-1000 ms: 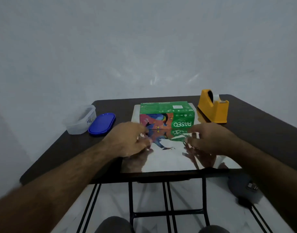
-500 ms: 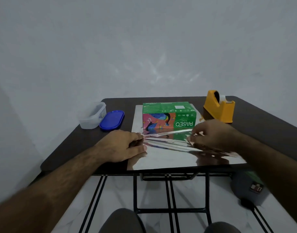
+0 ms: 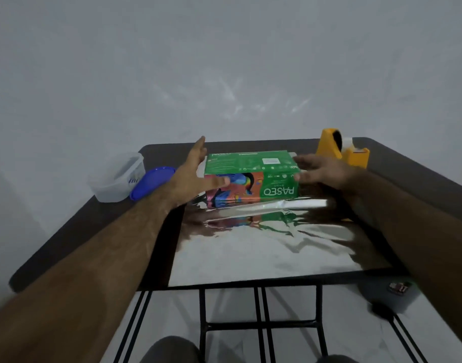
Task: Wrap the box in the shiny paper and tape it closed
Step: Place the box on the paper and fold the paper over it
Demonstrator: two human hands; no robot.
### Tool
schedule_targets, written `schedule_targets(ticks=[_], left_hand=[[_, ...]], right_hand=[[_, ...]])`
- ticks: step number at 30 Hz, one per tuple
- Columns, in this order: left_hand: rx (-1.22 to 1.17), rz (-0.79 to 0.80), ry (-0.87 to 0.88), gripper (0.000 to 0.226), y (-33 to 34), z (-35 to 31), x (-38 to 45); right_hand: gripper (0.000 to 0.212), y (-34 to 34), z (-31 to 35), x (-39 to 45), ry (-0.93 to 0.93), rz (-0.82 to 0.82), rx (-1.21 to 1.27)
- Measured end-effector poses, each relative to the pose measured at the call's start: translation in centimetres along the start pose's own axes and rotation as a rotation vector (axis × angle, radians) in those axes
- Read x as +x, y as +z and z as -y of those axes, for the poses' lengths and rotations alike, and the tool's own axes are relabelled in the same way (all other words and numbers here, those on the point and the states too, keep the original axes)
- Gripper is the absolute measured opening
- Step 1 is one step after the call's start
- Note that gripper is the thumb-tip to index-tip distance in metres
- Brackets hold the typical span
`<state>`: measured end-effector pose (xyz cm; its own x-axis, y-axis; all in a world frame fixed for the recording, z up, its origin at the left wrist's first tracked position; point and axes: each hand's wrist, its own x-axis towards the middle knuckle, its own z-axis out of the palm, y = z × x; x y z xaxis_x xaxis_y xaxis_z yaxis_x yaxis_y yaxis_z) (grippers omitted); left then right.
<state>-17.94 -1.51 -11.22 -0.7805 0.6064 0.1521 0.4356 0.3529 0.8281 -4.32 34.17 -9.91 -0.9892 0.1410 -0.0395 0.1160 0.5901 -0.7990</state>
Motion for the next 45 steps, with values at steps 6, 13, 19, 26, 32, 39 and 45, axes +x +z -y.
schedule_targets(ticks=[6,13,19,26,32,39,45], left_hand=[[0.085,0.078,-0.042,0.136,0.3,0.8,1.6],[0.173,0.079,-0.006,0.152,-2.2,1.1,0.7],[0.517,0.236,-0.054,0.121,-3.5,2.1,-0.3],[0.589,0.322,-0.149,0.138,-5.7,2.6,0.5],[0.564,0.388,-0.189,0.142,-6.8,3.2,1.5],[0.271,0.296,-0.065,0.158,-6.9,0.0,2.5],[0.128,0.227,-0.017,0.168,-3.1,0.3,2.3]], right_hand=[[0.085,0.3,-0.3,-0.3,-0.083,0.197,-0.169],[0.090,0.6,0.2,-0.1,-0.099,0.198,-0.283],[0.080,1.0,0.5,-0.7,-0.109,0.223,-0.333],[0.102,1.3,0.1,-0.1,-0.129,0.181,-0.387],[0.089,1.9,1.0,-0.6,-0.118,0.169,-0.417],[0.122,1.4,1.6,0.2,-0.108,0.092,-0.155],[0.151,1.5,3.1,2.3,-0.061,0.068,-0.032]])
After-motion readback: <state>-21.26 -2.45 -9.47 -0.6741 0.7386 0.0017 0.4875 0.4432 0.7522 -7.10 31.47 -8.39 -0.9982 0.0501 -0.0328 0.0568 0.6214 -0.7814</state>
